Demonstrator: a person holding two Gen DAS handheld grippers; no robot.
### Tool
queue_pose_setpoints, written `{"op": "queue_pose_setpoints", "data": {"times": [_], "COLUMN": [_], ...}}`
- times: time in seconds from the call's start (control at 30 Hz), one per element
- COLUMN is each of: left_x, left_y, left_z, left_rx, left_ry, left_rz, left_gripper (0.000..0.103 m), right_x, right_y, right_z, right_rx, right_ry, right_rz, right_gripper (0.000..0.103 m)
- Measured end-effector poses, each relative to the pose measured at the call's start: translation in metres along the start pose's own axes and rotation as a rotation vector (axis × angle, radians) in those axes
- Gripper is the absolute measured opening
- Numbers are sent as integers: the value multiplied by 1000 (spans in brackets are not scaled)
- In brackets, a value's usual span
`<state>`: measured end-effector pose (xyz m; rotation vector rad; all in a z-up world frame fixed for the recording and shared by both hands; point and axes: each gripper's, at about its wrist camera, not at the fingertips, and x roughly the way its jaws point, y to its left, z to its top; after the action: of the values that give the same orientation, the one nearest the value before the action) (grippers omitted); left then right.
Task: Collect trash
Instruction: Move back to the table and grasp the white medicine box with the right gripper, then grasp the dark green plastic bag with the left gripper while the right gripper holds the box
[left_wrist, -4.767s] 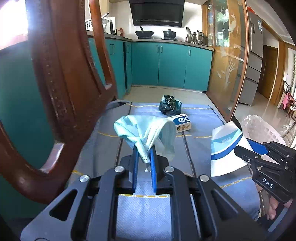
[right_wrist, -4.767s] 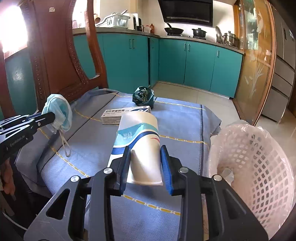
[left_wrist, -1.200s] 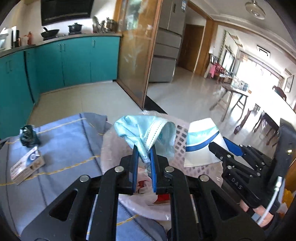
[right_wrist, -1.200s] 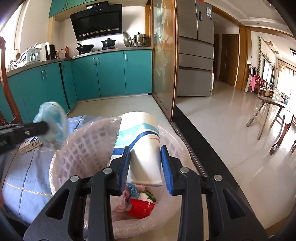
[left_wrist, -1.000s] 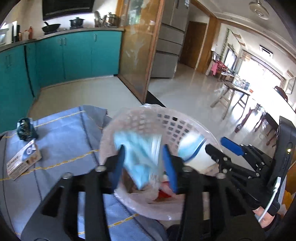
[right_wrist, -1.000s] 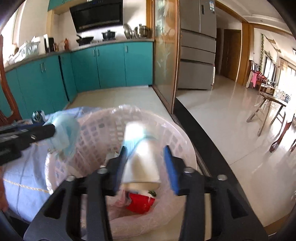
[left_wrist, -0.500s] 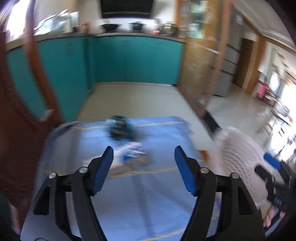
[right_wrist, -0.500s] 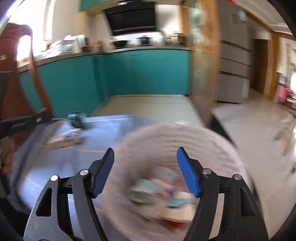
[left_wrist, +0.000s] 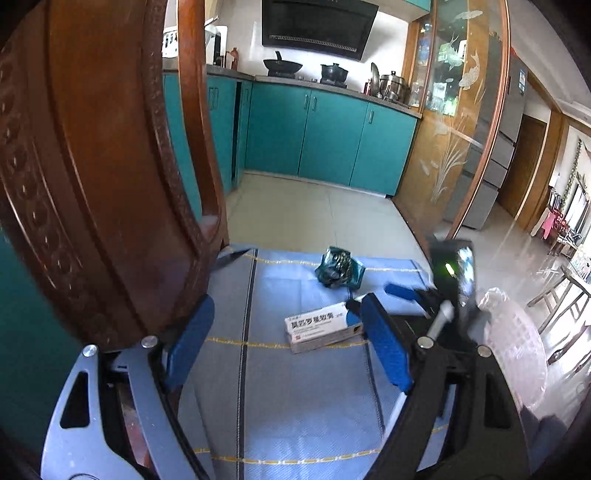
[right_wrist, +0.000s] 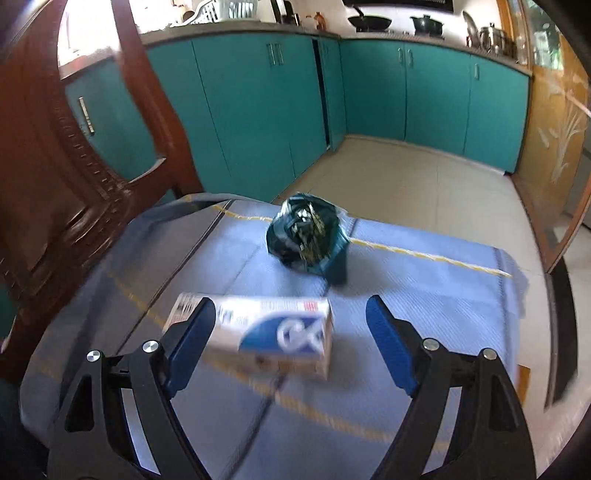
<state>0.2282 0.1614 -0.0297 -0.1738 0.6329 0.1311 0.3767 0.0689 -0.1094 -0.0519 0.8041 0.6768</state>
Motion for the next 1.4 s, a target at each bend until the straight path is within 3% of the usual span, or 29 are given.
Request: {"op": "queue_pose_setpoints", "data": {"times": [0.17, 0.33, 0.47, 0.57, 0.67, 0.93, 0.97, 1.0, 1.03, 1.17, 1.33, 1.4], "left_x": [5, 9, 9, 8, 3, -1, 0, 2, 5, 24, 79, 112], "left_y": [3, 6, 4, 3, 3, 9, 9, 9, 9, 4, -19, -38], "left_z": [-12, -16, -18, -19, -19, -13, -11, -10, -7, -1, 6, 14], "left_rx": [19, 1, -2, 1, -2, -17, -17, -18, -20, -41, -55, -44], "left_ry": [34, 45, 45, 48, 42, 28, 27, 26, 25, 25, 69, 77], "left_rz": [2, 1, -3, -6, -5, 8, 10, 11, 10, 11, -5, -19], "left_gripper": [82, 82, 82, 83, 83, 84, 84, 84, 84, 84, 85, 92], "right_x": [24, 38, 28, 18, 11, 27, 27, 23, 19, -7, -59, -77], "right_y": [9, 27, 40, 57, 70, 86, 88, 87, 83, 63, 40, 33], "right_z": [9, -7, -23, -41, -49, -46, -46, -45, -46, -61, -102, -118], "right_rx": [-95, -207, -288, -416, -477, -458, -459, -450, -435, -362, -260, -229], "right_ry": [39, 185, 303, 372, 373, 315, 304, 294, 296, 308, 283, 270], "right_rz": [44, 125, 179, 193, 201, 133, 138, 147, 145, 113, 61, 49], "right_gripper": [82, 82, 82, 82, 82, 81, 69, 48, 42, 40, 40, 40]}}
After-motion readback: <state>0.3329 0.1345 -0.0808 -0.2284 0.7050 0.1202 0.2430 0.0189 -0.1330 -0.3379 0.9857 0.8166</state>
